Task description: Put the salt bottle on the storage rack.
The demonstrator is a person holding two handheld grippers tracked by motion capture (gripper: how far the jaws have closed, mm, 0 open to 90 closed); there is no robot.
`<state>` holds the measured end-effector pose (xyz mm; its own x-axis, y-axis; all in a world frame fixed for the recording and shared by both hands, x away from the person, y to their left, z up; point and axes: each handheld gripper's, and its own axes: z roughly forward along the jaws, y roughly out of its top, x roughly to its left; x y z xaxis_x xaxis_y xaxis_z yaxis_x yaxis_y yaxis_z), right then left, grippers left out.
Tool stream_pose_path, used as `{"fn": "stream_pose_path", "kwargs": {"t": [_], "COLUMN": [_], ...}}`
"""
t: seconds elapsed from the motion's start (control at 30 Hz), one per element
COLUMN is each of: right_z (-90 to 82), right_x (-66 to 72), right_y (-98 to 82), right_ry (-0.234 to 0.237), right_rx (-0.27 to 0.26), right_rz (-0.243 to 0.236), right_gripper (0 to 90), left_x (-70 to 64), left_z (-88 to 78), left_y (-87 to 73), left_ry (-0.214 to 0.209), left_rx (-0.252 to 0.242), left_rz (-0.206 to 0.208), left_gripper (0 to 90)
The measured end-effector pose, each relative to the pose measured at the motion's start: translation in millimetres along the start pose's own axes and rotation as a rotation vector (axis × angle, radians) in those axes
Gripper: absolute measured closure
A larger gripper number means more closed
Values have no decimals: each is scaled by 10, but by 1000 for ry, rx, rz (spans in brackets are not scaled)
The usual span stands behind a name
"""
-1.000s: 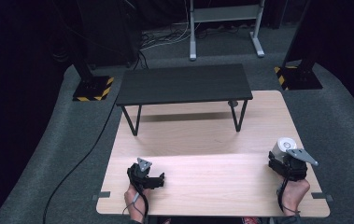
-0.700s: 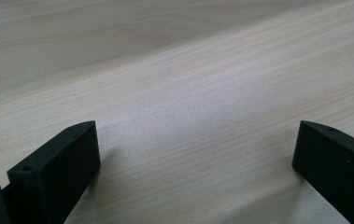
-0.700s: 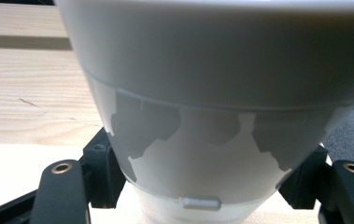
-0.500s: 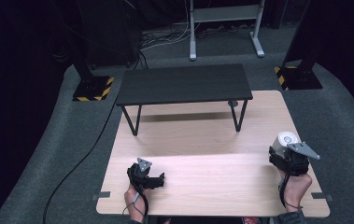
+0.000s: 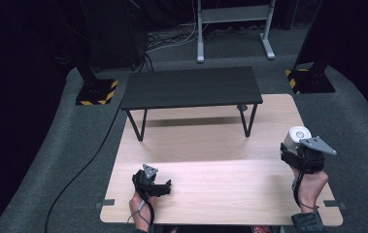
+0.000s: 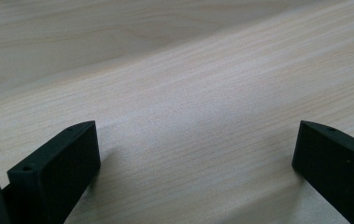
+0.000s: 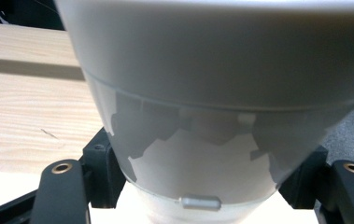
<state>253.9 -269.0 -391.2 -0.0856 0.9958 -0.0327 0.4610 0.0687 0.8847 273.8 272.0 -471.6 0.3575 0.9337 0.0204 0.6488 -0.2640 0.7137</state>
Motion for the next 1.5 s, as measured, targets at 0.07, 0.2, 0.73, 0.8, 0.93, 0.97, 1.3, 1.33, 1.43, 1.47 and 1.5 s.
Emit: {"fn": "stream_pose_path", "kwargs": {"t": [0.07, 0.2, 0.73, 0.8, 0.93, 0.97, 1.3, 1.33, 1.43, 1.47, 1.5], "right_z": [-3, -16, 53, 69, 95, 115, 218, 218, 252, 259, 264], "right_x": [0, 8, 134, 151, 164, 194, 392, 392, 464, 477, 486], "right_y": [24, 126, 623, 692, 792, 856, 1155, 1155, 1254, 1272, 1285], "right_ry": [1, 7, 43, 51, 75, 84, 126, 126, 143, 147, 150], "right_rx": [-2, -8, -21, -23, -27, -30, -38, -38, -41, -42, -41], "right_rz": [-2, -15, -69, -73, -75, -78, -117, -117, -126, -128, -129], "right_gripper": [291, 291, 291, 291, 291, 291, 291, 291, 291, 291, 291], "left_x": [1, 4, 7, 8, 6, 6, 7, 7, 8, 8, 9], "left_z": [0, 1, 1, 1, 0, 1, 0, 0, 0, 0, 0], "left_y": [1, 2, 2, 3, 2, 2, 1, 1, 2, 3, 3], "left_ry": [-1, -2, -4, -4, -4, -4, -4, -4, -5, -5, -6], "left_rx": [0, 1, 1, 2, 1, 1, 1, 1, 1, 2, 2], "left_rz": [0, 0, 0, 0, 1, 0, 2, 2, 3, 2, 1], "left_gripper": [2, 2, 2, 2, 2, 2, 2, 2, 2, 2, 2]}}
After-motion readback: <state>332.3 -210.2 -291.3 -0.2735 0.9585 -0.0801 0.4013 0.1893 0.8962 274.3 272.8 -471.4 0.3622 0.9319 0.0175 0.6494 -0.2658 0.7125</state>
